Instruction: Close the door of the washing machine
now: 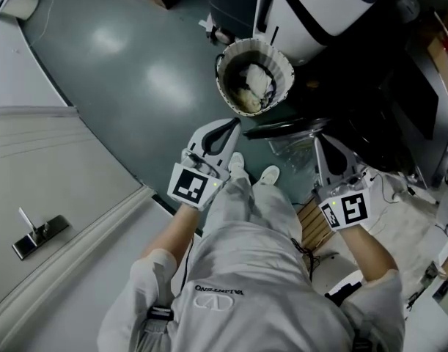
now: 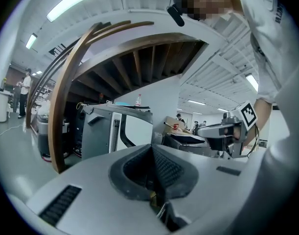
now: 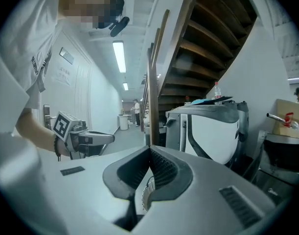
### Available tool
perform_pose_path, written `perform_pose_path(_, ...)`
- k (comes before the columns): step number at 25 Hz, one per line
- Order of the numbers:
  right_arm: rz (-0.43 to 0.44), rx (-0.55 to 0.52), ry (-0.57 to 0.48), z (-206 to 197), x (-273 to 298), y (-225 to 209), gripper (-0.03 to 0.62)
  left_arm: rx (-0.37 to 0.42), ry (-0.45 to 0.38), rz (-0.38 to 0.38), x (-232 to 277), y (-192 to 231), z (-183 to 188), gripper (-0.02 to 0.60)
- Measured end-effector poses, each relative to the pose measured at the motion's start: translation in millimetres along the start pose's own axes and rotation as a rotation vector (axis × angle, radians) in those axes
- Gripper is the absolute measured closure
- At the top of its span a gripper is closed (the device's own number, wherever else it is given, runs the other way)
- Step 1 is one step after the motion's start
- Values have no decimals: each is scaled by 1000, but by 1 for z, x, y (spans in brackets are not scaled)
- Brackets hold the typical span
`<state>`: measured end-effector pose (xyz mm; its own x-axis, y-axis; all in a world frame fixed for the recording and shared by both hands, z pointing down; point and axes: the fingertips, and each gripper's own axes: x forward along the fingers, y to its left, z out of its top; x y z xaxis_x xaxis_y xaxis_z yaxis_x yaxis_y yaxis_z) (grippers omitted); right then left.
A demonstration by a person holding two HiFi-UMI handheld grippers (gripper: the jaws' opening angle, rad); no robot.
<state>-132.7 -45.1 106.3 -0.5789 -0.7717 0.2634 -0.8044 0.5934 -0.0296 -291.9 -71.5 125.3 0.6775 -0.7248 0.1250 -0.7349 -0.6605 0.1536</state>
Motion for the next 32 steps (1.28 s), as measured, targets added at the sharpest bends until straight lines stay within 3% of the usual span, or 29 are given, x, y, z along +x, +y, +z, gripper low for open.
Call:
perform_pose_path(11,77,9,82,-92,40,-2,583,46,77,-72,46,1,-84,584)
perform_pose_path(19,61,69,154,-184,55,-3,583,133,200,-211,74,-8,-179,584)
perform_pose_path(25,38,110,175,-237,61,-1,583,155,263,-303,89,-18,-245,584)
perform_pose_path(32,13,145,179,-280,68,4,583,201,318,-456,97,-31,-308,479)
